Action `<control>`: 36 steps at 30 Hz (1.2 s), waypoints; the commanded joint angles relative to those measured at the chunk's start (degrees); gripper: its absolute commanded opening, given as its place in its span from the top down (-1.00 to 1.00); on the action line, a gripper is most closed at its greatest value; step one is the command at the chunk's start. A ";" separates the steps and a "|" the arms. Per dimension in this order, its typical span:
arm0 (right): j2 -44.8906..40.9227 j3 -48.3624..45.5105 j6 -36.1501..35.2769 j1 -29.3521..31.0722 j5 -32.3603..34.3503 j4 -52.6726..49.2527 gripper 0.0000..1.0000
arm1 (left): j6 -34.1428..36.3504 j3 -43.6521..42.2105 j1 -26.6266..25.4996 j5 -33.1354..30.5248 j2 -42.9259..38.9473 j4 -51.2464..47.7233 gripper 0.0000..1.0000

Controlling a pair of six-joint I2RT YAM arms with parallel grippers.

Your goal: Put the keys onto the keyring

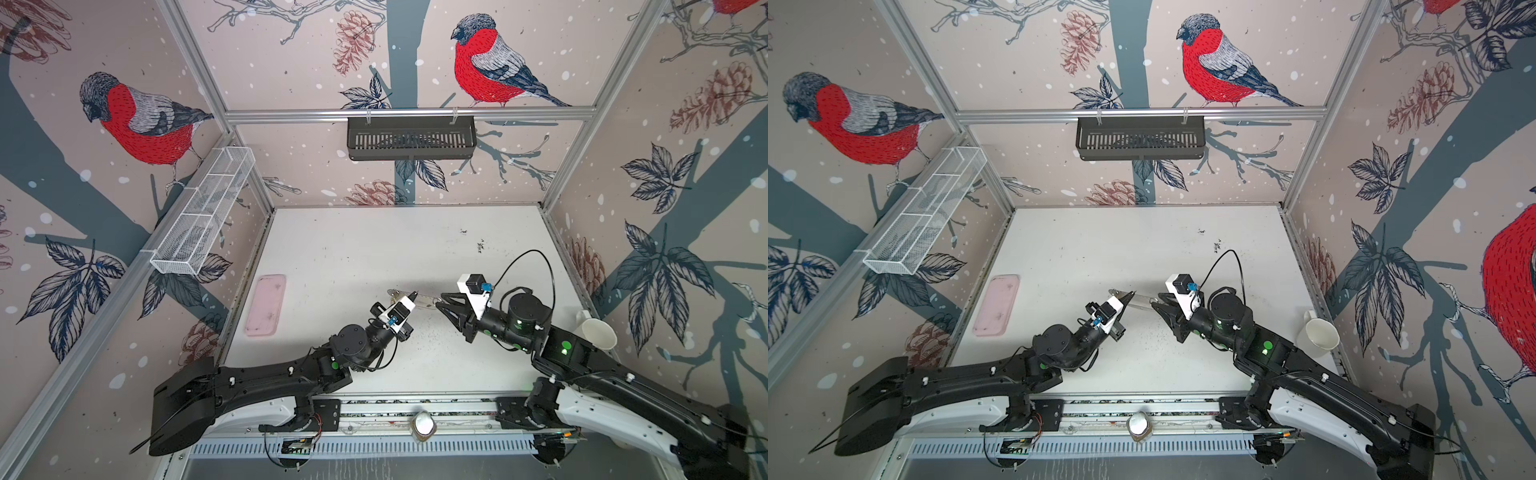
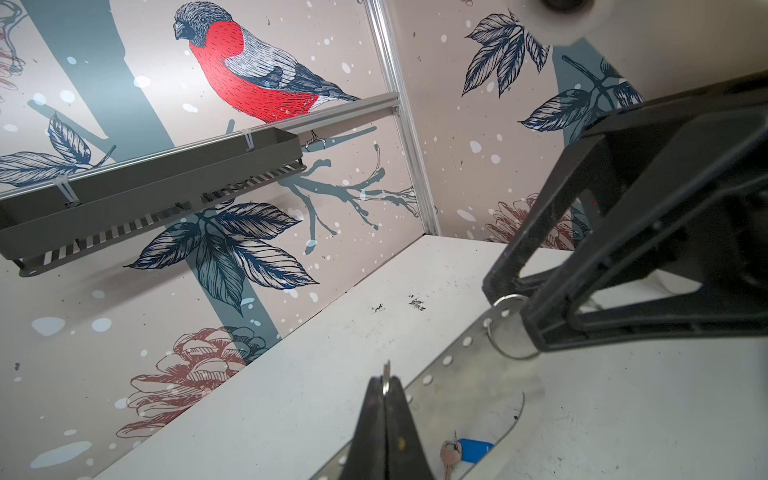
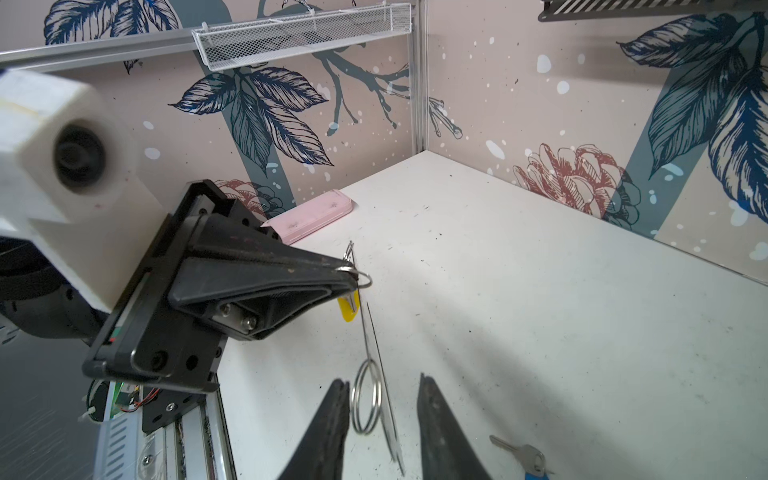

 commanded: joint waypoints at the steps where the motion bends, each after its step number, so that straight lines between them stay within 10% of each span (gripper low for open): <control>1: 0.09 -0.04 0.59 -0.08 0.38 0.55 0.55 | 0.71 0.63 -0.04 -0.97 -0.25 2.30 1.00; 14: -0.97 0.35 0.67 -0.10 4.53 1.40 0.99 | 0.35 1.07 -0.11 -0.54 0.19 0.23 1.00; 36: 2.20 1.69 0.66 -1.63 -0.98 5.69 1.00 | 0.27 1.00 -0.75 5.86 -0.29 -2.10 1.00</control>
